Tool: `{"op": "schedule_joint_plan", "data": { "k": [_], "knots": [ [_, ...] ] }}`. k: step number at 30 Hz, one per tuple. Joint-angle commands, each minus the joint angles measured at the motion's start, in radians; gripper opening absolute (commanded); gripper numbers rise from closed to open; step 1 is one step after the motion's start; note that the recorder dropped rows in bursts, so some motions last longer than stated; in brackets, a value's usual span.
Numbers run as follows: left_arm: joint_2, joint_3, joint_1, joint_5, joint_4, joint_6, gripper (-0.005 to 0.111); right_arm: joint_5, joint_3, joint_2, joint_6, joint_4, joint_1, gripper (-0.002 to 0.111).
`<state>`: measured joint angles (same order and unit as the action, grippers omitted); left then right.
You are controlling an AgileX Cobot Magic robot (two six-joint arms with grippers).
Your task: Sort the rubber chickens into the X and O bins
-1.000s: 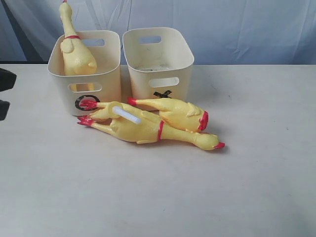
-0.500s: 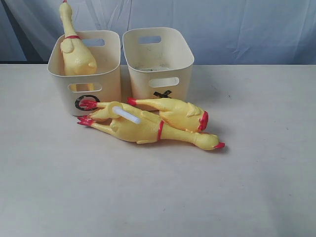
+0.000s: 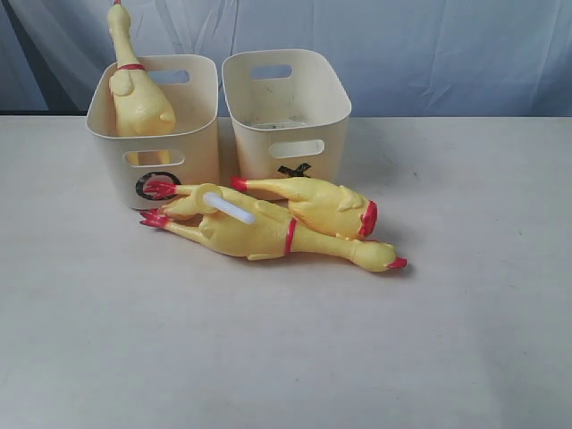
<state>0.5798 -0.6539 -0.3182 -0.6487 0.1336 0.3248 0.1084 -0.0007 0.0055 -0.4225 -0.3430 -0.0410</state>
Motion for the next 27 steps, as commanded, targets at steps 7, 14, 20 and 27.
{"op": "schedule_joint_plan", "data": {
  "k": [7,14,20,27],
  "knots": [
    [-0.147,0.069,-0.005,0.069,0.024,-0.014,0.0,-0.334,-0.222,0.027,0.178,0.054,-0.056,-0.001],
    [-0.206,0.092,-0.005,0.069,0.026,-0.014,0.0,-0.572,-0.389,0.197,0.631,-0.093,-0.104,-0.001],
    [-0.248,0.092,-0.005,0.069,0.026,-0.014,0.0,-0.625,-0.438,0.409,1.107,-0.462,-0.112,-0.001],
    [-0.247,0.092,-0.005,0.074,0.031,-0.014,0.0,-0.716,-0.514,0.725,1.569,-0.872,-0.112,-0.001]
  ]
}}
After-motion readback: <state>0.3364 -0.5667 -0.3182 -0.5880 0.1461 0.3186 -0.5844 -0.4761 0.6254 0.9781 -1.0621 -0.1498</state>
